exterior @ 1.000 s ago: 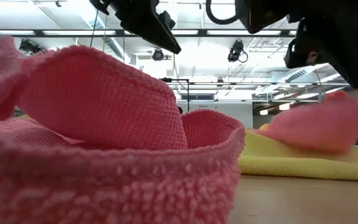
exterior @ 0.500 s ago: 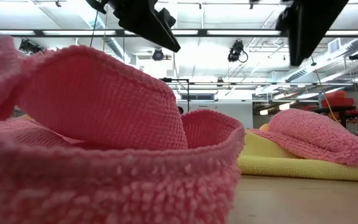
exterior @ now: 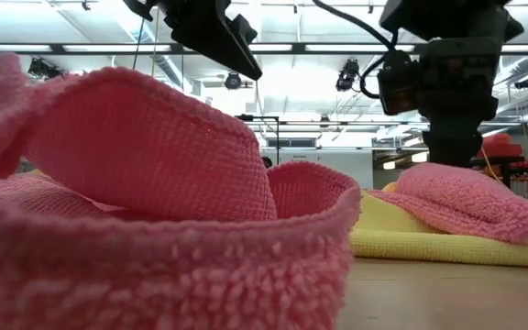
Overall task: Fold microfiber towels
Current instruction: Fold the top pink microfiber cloth
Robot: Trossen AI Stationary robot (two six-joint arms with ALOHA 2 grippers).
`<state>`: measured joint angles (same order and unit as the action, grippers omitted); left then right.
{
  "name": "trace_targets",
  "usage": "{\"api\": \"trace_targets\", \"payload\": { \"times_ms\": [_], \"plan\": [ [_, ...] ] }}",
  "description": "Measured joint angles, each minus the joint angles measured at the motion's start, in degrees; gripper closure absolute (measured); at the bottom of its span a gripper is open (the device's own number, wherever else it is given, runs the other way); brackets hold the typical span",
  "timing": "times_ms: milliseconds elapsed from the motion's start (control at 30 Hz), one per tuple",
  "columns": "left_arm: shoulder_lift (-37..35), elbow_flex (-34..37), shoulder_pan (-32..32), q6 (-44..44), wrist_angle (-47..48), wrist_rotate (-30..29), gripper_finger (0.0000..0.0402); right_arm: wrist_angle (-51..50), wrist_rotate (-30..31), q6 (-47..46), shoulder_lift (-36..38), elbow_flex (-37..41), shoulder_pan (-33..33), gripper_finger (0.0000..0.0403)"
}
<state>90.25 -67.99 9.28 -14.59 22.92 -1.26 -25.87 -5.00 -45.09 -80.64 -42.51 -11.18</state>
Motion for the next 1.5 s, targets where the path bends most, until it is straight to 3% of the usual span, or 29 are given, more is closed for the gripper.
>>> {"api": "trace_targets", "payload": {
  "times_ms": [333, 933, 1133, 1333, 1500],
  "plan": [
    [0.0, 0.0, -0.1, -0.1, 0.7, 0.0, 0.0294, 11.9, -7.4, 5.7, -2.2, 1.5, -0.8, 0.0217],
    [0.0, 0.0, -0.1, 0.0, 1.4, 0.0, 0.0294, 10.3, -10.1, 1.6, 0.5, 1.2, -4.0, 0.0222],
    [0.0, 0.0, -0.1, 0.0, 1.5, 0.0, 0.0294, 9.6, -10.0, 1.3, -1.3, 1.3, -5.8, 0.0273],
    [0.0, 0.0, -0.1, 0.0, 1.4, 0.0, 0.0294, 9.4, -9.4, -0.3, -0.9, 1.3, -6.0, 0.0359],
    [0.0, 0.0, -0.1, 0.0, 1.3, 0.0, 0.0294, 6.8, -14.0, -5.3, 0.0, -0.3, -6.3, 0.0395]
  ]
}}
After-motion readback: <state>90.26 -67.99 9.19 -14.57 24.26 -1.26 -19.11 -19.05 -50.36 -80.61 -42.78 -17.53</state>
